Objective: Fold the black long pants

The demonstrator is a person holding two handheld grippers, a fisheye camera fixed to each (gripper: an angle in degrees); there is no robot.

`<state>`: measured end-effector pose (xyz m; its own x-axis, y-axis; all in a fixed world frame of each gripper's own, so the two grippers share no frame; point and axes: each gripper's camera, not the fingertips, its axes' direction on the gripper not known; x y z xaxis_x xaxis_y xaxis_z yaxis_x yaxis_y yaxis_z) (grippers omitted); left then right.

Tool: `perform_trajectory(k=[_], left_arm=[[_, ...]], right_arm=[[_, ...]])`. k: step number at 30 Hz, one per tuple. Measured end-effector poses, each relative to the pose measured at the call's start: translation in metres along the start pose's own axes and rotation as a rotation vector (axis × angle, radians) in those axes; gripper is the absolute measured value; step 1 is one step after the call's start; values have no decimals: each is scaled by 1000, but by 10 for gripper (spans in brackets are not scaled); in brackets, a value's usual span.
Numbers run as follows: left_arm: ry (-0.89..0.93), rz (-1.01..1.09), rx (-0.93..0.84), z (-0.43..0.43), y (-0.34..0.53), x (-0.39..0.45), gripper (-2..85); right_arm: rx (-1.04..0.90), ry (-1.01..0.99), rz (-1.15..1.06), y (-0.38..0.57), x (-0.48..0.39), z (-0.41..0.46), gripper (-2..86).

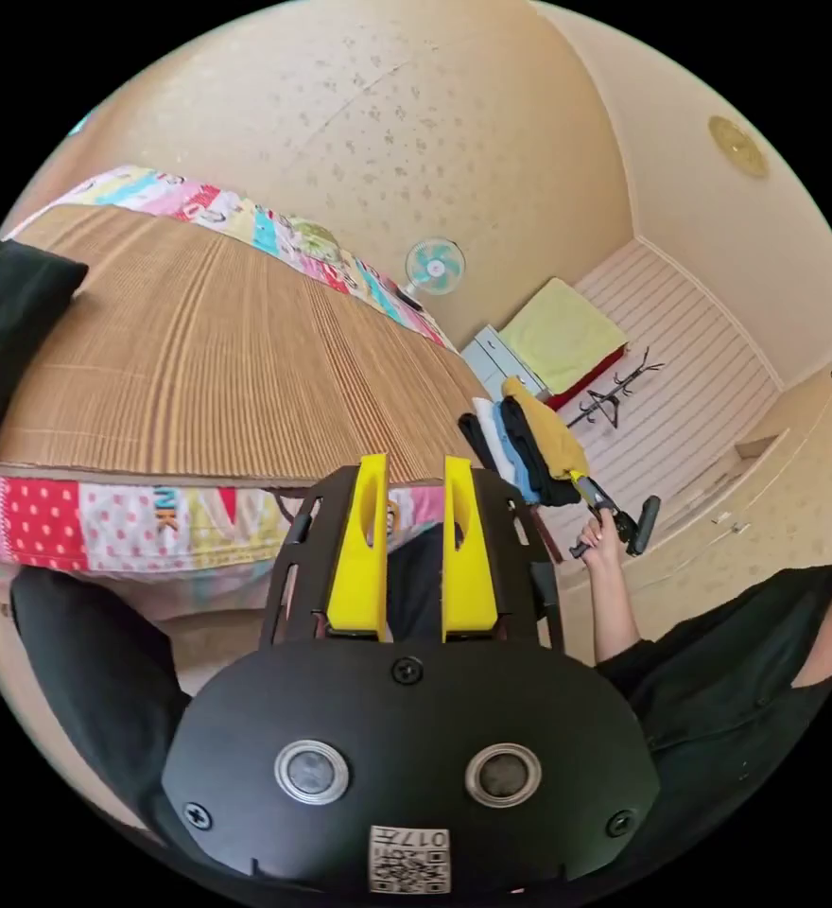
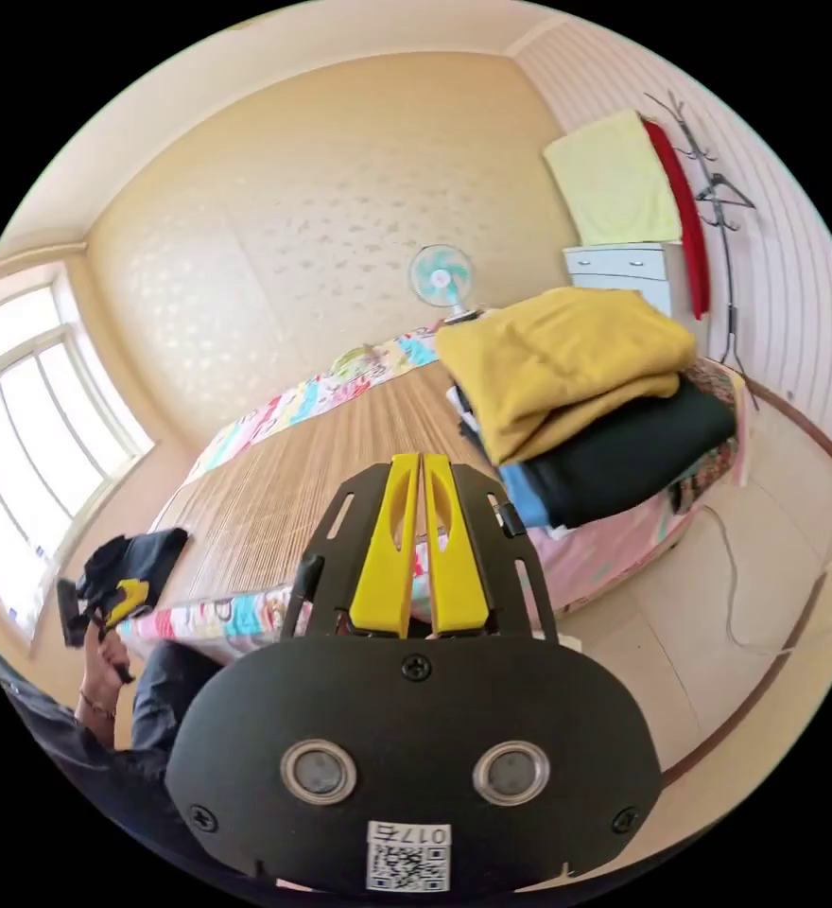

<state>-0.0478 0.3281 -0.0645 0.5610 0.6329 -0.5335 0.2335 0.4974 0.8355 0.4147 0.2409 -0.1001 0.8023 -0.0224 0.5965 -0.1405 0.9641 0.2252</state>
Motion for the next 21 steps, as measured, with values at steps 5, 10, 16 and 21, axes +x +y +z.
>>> perform_trajectory(k=[5,10,16,21], left_arm=[[-565,-118,86,-86,-40,-97,99],[-465,-553,288,-173,-20,-237,168],[-284,-663,203,-142,-21,-306,177],[-290,-733,301,-128,-26,-305,136]], right_arm=[[-277,-403,88,64,-30,103,8],[-294,-543,172,72,-33,123,5],[-319,-467,184,66,-27,115,4],[-287,-441,193,63,-15,92,4]])
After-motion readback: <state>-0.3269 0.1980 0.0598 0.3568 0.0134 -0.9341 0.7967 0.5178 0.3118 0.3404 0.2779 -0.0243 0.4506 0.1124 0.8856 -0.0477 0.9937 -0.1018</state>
